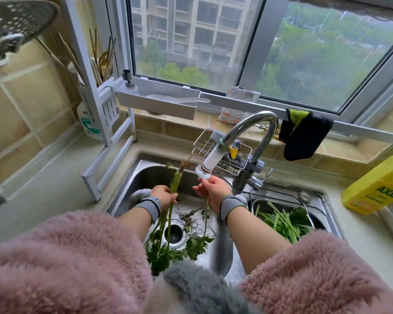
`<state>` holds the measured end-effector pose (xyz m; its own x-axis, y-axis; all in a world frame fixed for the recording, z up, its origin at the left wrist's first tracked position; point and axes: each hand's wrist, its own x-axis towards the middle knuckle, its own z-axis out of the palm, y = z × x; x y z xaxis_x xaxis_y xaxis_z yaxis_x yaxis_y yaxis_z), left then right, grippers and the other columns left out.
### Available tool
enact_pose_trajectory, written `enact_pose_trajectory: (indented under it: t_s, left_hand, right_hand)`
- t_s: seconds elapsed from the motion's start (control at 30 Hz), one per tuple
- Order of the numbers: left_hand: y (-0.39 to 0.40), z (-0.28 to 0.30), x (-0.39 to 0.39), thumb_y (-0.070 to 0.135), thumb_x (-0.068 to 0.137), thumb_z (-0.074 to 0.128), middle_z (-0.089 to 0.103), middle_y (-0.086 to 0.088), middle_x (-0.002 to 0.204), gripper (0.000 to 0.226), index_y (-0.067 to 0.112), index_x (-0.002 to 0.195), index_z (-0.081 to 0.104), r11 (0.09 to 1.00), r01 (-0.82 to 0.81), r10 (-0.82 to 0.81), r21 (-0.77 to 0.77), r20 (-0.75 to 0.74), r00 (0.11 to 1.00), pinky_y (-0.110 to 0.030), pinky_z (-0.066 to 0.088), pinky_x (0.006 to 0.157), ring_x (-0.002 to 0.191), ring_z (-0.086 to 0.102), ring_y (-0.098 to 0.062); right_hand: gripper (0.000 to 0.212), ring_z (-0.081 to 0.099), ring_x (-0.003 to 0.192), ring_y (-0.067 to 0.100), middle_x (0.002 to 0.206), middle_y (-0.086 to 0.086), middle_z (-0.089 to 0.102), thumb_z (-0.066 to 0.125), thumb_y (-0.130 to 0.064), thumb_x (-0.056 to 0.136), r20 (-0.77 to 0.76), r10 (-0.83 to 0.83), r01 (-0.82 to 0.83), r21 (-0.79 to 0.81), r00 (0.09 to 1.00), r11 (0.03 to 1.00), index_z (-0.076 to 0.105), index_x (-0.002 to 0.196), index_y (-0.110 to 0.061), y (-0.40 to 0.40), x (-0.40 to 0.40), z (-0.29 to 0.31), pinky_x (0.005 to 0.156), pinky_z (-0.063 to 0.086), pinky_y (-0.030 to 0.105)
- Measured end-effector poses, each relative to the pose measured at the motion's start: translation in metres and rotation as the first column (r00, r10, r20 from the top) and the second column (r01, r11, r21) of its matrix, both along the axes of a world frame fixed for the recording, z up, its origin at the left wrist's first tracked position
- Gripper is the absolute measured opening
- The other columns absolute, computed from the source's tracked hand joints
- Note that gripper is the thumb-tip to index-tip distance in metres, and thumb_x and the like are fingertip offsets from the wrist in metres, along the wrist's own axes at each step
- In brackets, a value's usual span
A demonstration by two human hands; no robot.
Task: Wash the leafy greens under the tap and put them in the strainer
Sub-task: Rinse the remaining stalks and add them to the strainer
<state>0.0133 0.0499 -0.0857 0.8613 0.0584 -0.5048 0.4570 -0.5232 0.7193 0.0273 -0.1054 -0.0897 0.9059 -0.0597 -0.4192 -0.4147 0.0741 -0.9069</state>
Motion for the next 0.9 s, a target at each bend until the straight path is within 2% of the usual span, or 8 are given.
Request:
enact_pose_trajectory:
  t_s: [0.13,0.27,0.33,0.43,0.57,0.63,0.77,0.9]
  left_hand:
    - [-0.001,0.001,0.002,0.019,0.097,0.047,0.067,-0.016,0.108,0.036,-0.002,0.128,0.047,1.000,-0.003,0.003,-0.013,0.013,1.000,-0.031,0.046,0.087,0.094,0.059,-0.023]
    - [-0.004,0.001,0.006,0.023,0.098,0.044,0.061,-0.005,0.081,0.028,0.001,0.115,0.051,1.000,-0.007,0.008,-0.020,0.024,1.000,-0.032,0.043,0.087,0.086,0.053,-0.021]
    - [-0.005,0.001,0.007,0.025,0.098,0.043,0.055,0.000,0.072,0.023,0.004,0.107,0.051,0.999,-0.030,0.031,-0.039,0.022,0.999,-0.033,0.043,0.088,0.085,0.053,-0.022]
    - [-0.008,0.000,0.009,0.027,0.098,0.044,0.053,0.000,0.069,0.023,0.005,0.100,0.049,0.996,-0.060,0.061,-0.071,0.012,0.998,-0.032,0.041,0.083,0.081,0.052,-0.022]
    - [-0.012,0.004,0.012,0.026,0.093,0.055,0.049,-0.002,0.065,0.024,0.008,0.078,0.053,0.979,-0.093,0.094,-0.181,0.000,0.996,-0.029,0.039,0.075,0.062,0.046,-0.016]
    - [-0.017,0.008,0.014,0.025,0.090,0.060,0.050,-0.003,0.067,0.023,0.012,0.072,0.054,0.973,-0.091,0.095,-0.214,0.008,0.995,-0.029,0.042,0.072,0.066,0.049,-0.018]
    - [-0.026,0.014,0.020,0.021,0.081,0.072,0.064,-0.012,0.086,0.010,0.015,0.075,0.065,0.931,-0.118,0.126,-0.346,0.000,0.992,-0.042,0.050,0.093,0.096,0.064,-0.033]
    - [-0.035,0.018,0.024,0.018,0.080,0.072,0.066,-0.011,0.086,0.010,0.013,0.075,0.066,0.915,-0.155,0.156,-0.373,-0.027,0.987,-0.044,0.049,0.094,0.089,0.062,-0.029]
  right_hand:
    - [0.026,0.044,0.042,0.009,0.057,0.003,0.041,0.043,-0.017,0.099,0.012,0.045,-0.044,-0.134,0.999,0.990,0.052,0.076,-0.012,0.000,-0.001,0.002,0.042,0.034,0.018]
    - [0.019,0.055,0.062,0.011,0.067,0.003,0.051,0.037,0.001,0.097,0.004,0.070,-0.070,-0.034,0.998,0.997,0.055,0.099,-0.007,0.000,-0.002,0.001,0.054,0.045,0.015]
    - [0.018,0.062,0.061,0.010,0.065,0.004,0.058,0.040,0.000,0.097,0.002,0.081,-0.081,-0.018,0.997,0.997,0.055,0.088,-0.005,0.000,-0.003,0.000,0.056,0.049,0.017]
    - [0.027,0.058,0.044,0.009,0.049,-0.001,0.056,0.046,-0.016,0.098,0.003,0.114,-0.113,-0.094,0.993,0.989,0.054,0.073,-0.010,-0.003,-0.007,-0.001,0.044,0.044,0.018]
    - [0.024,0.055,0.043,0.006,0.054,0.000,0.055,0.045,-0.011,0.098,0.015,0.173,-0.168,-0.156,0.985,0.973,0.058,0.077,-0.012,-0.005,-0.010,-0.005,0.044,0.040,0.017]
    - [0.023,0.060,0.048,0.004,0.059,0.001,0.060,0.043,-0.001,0.097,0.014,0.174,-0.172,-0.095,0.985,0.981,0.057,0.080,-0.010,-0.007,-0.010,-0.005,0.048,0.046,0.015]
    - [0.018,0.063,0.052,0.002,0.053,-0.006,0.066,0.047,0.000,0.094,0.052,0.194,-0.190,-0.086,0.980,0.978,0.053,0.081,-0.010,-0.010,-0.010,-0.005,0.055,0.051,0.015]
    - [0.017,0.061,0.049,0.001,0.052,-0.007,0.066,0.051,-0.008,0.095,0.089,0.218,-0.199,-0.189,0.972,0.962,0.054,0.078,-0.012,-0.010,-0.006,-0.007,0.059,0.048,0.021]
